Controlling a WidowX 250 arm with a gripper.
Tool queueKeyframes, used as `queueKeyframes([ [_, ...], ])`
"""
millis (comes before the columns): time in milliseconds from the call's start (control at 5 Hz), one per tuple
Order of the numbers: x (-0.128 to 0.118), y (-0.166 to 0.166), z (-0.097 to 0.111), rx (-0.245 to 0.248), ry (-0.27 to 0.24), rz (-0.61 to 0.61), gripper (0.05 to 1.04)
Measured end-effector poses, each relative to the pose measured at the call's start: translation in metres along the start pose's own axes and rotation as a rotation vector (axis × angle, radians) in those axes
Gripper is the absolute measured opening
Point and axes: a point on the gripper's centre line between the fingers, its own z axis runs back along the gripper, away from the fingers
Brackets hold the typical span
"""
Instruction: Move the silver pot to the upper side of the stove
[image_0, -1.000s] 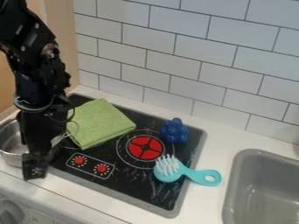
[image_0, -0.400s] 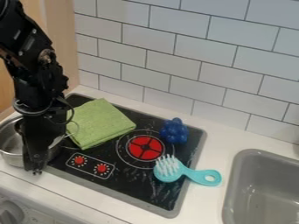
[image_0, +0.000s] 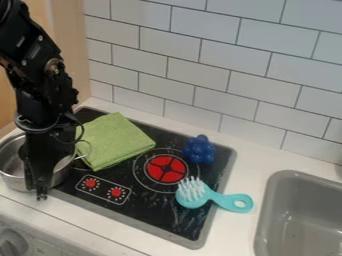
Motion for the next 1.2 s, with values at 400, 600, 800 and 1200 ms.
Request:
queueKeyframes([
  [400,-0.005,-0.004,0.002,-0.018,0.034,-0.004,0.051],
  [600,-0.014,-0.002,0.024,0.021,0.046,-0.006,0.050],
  [800,-0.017,0.000,0.040,0.061,0.035,-0.001,0.050],
  [1200,0.012,0.007,0.054,0.131,-0.007,-0.102,0.050],
])
